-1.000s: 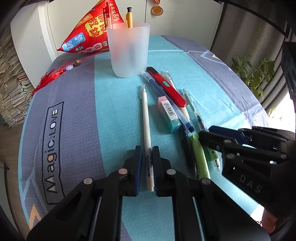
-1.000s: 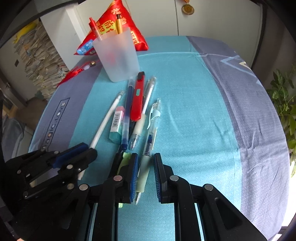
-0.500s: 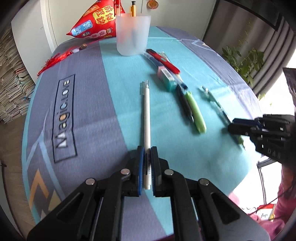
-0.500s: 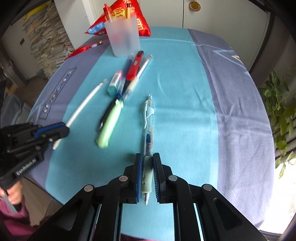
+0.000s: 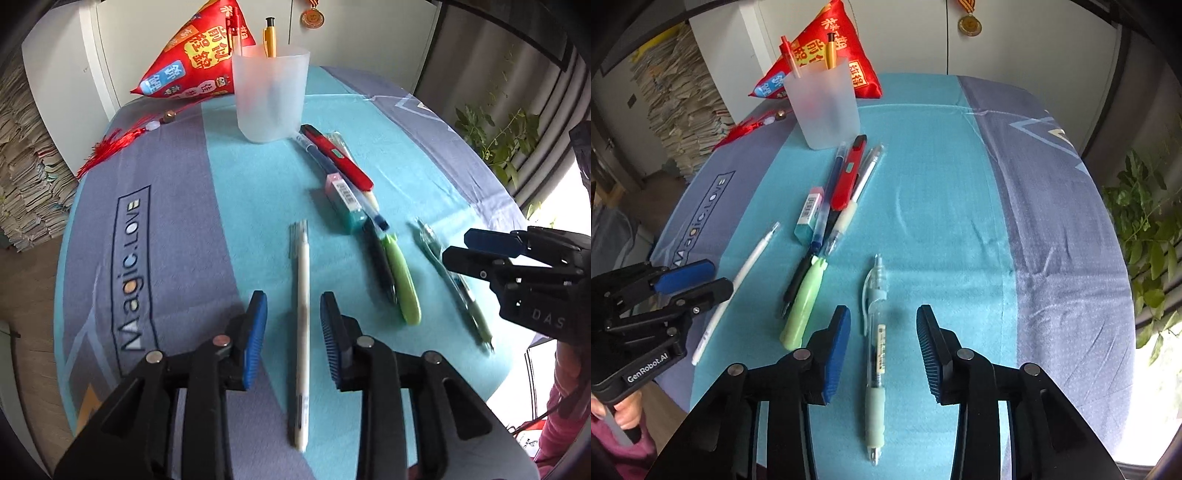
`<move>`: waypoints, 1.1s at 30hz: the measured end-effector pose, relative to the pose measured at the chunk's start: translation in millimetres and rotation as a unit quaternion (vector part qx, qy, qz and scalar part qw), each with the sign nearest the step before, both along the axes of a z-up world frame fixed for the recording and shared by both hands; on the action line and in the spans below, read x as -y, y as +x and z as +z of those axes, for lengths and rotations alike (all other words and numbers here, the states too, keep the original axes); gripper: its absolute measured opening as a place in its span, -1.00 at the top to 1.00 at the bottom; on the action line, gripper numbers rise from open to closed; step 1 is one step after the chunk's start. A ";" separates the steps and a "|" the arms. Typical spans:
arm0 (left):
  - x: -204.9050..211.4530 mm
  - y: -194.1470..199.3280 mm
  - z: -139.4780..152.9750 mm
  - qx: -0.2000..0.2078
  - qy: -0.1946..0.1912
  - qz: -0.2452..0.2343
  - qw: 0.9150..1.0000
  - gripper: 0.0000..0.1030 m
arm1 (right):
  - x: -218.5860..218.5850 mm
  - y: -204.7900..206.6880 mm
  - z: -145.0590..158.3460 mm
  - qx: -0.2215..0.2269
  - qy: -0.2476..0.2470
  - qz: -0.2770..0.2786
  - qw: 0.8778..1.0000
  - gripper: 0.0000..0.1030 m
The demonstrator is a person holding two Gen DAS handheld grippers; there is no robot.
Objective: Organize stationery
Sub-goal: 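Grasp the white pen with the left gripper while the right gripper grasps the clear pen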
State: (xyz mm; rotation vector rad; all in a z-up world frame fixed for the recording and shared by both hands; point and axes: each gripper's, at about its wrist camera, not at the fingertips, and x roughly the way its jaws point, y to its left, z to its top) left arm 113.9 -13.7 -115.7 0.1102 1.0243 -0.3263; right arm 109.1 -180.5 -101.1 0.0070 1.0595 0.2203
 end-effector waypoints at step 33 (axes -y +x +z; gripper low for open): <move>-7.3 -6.1 70.9 0.089 -0.048 -0.012 0.995 0.84 | -10.8 -15.3 55.2 0.083 0.014 0.009 0.996 0.67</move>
